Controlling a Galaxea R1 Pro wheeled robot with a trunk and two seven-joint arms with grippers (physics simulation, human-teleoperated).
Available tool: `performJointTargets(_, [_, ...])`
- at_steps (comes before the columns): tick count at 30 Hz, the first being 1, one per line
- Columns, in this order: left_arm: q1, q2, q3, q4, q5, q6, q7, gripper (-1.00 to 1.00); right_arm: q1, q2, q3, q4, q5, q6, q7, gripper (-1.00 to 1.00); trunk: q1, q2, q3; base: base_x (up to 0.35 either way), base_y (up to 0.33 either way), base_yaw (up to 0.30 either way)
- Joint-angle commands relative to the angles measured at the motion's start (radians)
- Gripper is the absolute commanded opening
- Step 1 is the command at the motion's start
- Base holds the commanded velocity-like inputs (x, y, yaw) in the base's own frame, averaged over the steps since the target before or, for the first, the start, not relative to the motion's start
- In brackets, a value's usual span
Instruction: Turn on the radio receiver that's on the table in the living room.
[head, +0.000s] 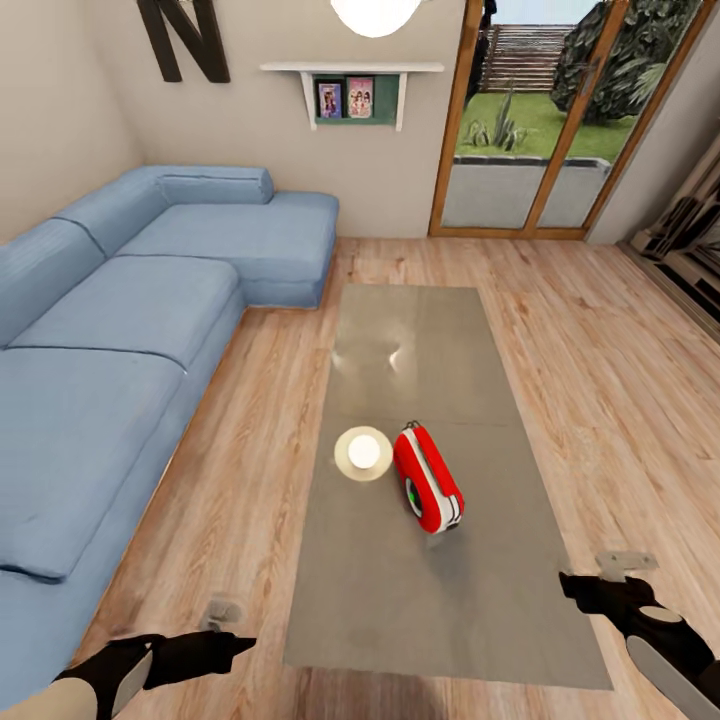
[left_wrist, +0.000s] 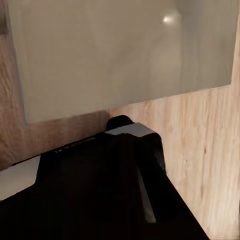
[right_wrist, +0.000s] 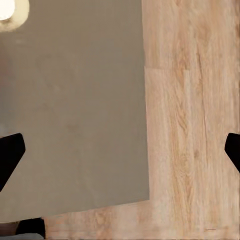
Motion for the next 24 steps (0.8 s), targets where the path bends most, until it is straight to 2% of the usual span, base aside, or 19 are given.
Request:
performJointTargets(1, [0.000, 0.003, 0.004, 0.023, 0.001, -0.007, 0.007, -1.00, 0.014, 0.001, 0.001, 0.013, 0.001, -0.013, -0.008, 1.00, 0.000, 0.000, 0.002, 0.000, 0.000, 0.112])
performJointTargets(6, [0.000, 0.006, 0.002, 0.093, -0.004, -0.039, 0.066, -1.00, 0.063, 0.010, 0.006, 0.152, -0.001, -0.110, -0.016, 1.00, 0.000, 0.000, 0.010, 0.000, 0.000, 0.106])
performJointTargets(8, [0.015, 0.002, 0.002, 0.101, -0.016, -0.043, 0.120, -1.00, 0.069, 0.045, 0.050, 0.248, 0.000, -0.155, -0.015, 1.00, 0.000, 0.000, 0.013, 0.000, 0.000, 0.088])
performJointTargets(10, [0.040, -0.003, 0.002, 0.103, -0.030, -0.044, 0.158, -1.00, 0.071, 0.079, 0.112, 0.328, 0.000, -0.205, -0.017, 1.00, 0.000, 0.000, 0.016, 0.000, 0.000, 0.084])
performJointTargets(11, [0.046, -0.003, 0.002, 0.103, -0.034, -0.044, 0.165, -1.00, 0.071, 0.086, 0.129, 0.349, 0.000, -0.221, -0.017, 1.00, 0.000, 0.000, 0.018, 0.000, 0.000, 0.083])
performJointTargets(14, [0.085, -0.005, 0.002, 0.104, -0.053, -0.046, 0.195, -1.00, 0.072, 0.137, 0.233, 0.484, -0.002, -0.327, -0.016, 1.00, 0.000, 0.000, 0.023, 0.000, 0.000, 0.082])
performJointTargets(15, [0.092, -0.005, 0.002, 0.104, -0.055, -0.047, 0.198, -1.00, 0.072, 0.147, 0.249, 0.508, -0.002, -0.343, -0.016, 1.00, 0.000, 0.000, 0.024, 0.000, 0.000, 0.082])
performJointTargets(16, [0.114, -0.006, 0.002, 0.104, -0.060, -0.047, 0.211, -1.00, 0.072, 0.180, 0.285, 0.586, -0.003, -0.381, -0.015, 1.00, 0.000, 0.000, 0.026, 0.000, 0.000, 0.081])
performJointTargets(17, [0.120, -0.006, 0.002, 0.104, -0.062, -0.048, 0.217, -1.00, 0.072, 0.193, 0.293, 0.614, -0.003, -0.391, -0.015, 1.00, 0.000, 0.000, 0.027, 0.000, 0.000, 0.079])
performJointTargets(18, [0.133, -0.007, 0.002, 0.104, -0.063, -0.048, 0.230, -1.00, 0.072, 0.219, 0.304, 0.670, -0.003, -0.407, -0.013, 1.00, 0.000, 0.000, 0.029, 0.000, 0.000, 0.062])
performJointTargets(19, [0.151, -0.012, 0.002, 0.104, -0.065, -0.048, 0.256, -1.00, 0.072, 0.263, 0.314, 0.758, -0.004, -0.425, -0.005, 1.00, 0.000, 0.000, 0.031, 0.000, 0.000, 0.032])
performJointTargets(21, [0.172, -0.022, 0.002, 0.104, -0.066, -0.048, 0.300, -1.00, 0.072, 0.329, 0.320, 0.884, -0.002, -0.454, 0.018, 1.00, 0.000, 0.000, 0.034, 0.000, 0.000, 0.017])
performJointTargets(22, [0.191, -0.037, 0.002, 0.104, -0.067, -0.048, 0.340, -1.00, 0.072, 0.384, 0.322, 0.990, -0.001, -0.482, 0.052, 1.00, 0.000, 0.000, 0.035, 0.000, 0.000, 0.007])
performJointTargets(23, [0.204, -0.047, 0.002, 0.104, -0.067, -0.048, 0.367, -1.00, 0.072, 0.416, 0.323, 1.051, 0.000, -0.499, 0.081, 1.00, 0.000, 0.000, 0.037, 0.000, 0.000, 0.004])
performJointTargets(24, [0.224, -0.066, 0.002, 0.104, -0.067, -0.048, 0.416, -1.00, 0.072, 0.457, 0.324, 1.129, 0.000, -0.515, 0.138, 1.00, 0.000, 0.000, 0.039, 0.000, 0.000, 0.025])
